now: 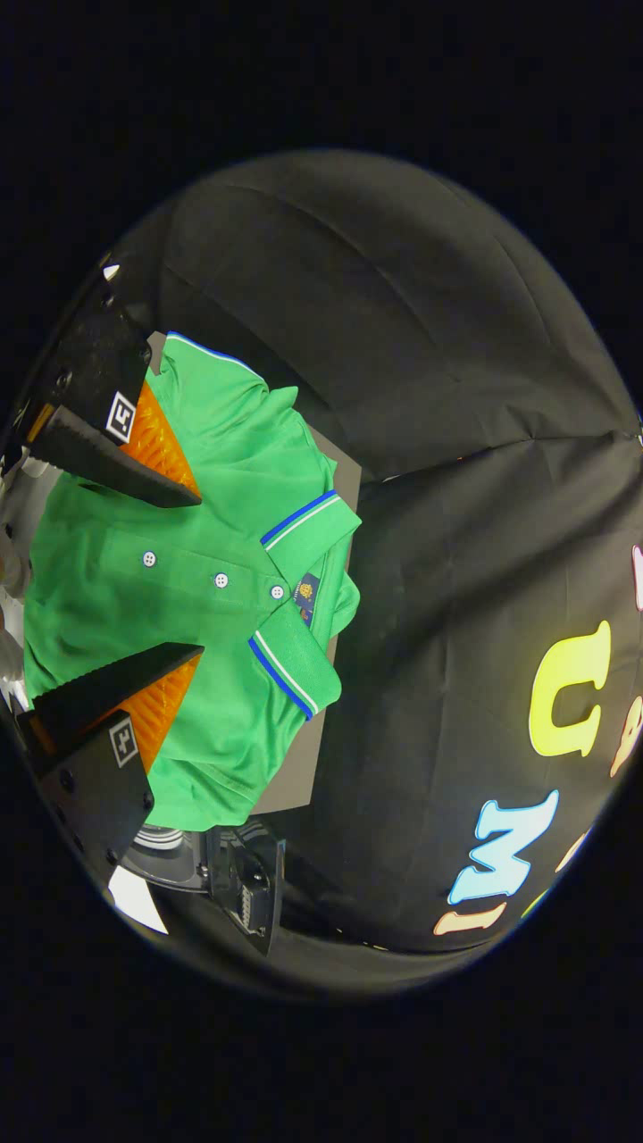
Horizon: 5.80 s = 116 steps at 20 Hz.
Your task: Put the clothes into the washing machine and then close the washing machine lid.
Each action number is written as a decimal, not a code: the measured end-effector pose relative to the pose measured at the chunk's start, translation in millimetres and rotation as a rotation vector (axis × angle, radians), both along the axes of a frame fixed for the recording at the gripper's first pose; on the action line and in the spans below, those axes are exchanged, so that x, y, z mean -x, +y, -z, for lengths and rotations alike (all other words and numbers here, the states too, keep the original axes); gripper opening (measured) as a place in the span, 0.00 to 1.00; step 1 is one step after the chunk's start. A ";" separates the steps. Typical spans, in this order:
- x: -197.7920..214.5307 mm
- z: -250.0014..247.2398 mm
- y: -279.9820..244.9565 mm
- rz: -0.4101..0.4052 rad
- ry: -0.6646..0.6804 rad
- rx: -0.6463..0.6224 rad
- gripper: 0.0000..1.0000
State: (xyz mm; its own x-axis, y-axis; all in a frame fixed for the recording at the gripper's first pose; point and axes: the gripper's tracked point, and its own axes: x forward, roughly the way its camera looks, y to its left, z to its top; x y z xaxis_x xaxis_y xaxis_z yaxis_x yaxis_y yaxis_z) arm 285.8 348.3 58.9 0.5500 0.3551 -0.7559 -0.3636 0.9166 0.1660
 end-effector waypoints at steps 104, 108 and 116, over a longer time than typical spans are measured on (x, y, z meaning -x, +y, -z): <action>-46.4 81.1 -422.4 0.387 -0.162 -0.026 0.02; -50.8 124.6 -409.6 0.343 -0.104 0.009 0.02; -53.0 205.6 -402.4 0.315 0.002 0.046 0.02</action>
State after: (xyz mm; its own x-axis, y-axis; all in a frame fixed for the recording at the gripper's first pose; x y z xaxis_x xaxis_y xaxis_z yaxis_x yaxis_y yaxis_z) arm 338.8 -54.1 -146.6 0.6262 0.1325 -0.7684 -0.0601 0.9907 0.1218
